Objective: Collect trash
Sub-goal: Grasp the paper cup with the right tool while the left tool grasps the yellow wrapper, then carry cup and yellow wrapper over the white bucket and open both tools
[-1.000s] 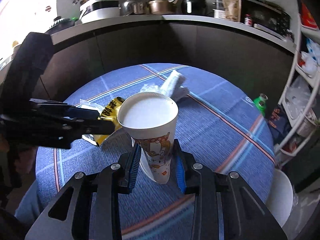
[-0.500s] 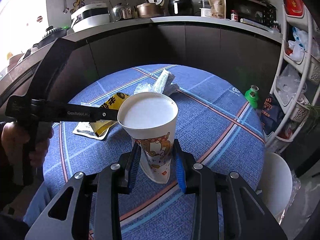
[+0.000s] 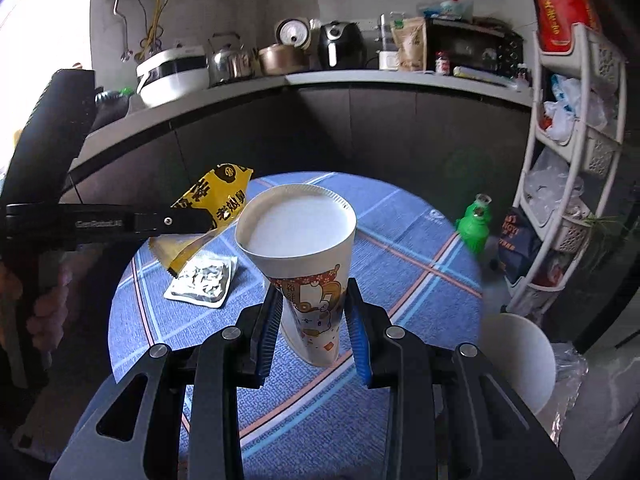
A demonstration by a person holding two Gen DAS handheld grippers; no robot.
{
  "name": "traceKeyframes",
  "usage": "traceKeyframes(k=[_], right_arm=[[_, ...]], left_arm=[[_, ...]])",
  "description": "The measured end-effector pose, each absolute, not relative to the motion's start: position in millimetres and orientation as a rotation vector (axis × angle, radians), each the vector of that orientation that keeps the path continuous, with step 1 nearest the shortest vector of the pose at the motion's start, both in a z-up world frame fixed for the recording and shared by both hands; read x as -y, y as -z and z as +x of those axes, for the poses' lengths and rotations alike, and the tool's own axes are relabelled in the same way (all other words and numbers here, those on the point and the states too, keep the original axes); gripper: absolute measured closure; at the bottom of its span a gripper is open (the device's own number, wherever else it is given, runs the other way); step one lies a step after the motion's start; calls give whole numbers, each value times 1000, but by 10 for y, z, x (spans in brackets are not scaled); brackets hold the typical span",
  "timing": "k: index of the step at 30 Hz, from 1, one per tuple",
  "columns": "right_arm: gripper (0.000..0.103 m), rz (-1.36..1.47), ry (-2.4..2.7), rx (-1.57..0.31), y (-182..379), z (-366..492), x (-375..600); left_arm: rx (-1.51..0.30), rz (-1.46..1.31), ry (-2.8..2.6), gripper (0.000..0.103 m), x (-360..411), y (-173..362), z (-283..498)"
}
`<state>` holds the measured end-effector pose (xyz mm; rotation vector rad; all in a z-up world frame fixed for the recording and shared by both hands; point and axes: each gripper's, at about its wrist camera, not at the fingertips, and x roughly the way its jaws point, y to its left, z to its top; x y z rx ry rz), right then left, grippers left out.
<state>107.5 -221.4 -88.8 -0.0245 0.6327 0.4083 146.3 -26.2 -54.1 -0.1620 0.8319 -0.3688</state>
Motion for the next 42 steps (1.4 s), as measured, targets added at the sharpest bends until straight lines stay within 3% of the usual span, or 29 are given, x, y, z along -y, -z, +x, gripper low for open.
traceKeyframes(k=[18,42], right_arm=[[73,69,-219,-599,821,868,3089],[73,204,32,-683,1444,1055,4229]], left_arm=[[-798,-49,542,94,1270,257,1320],[-925,60,742,94,2695,702,1757]])
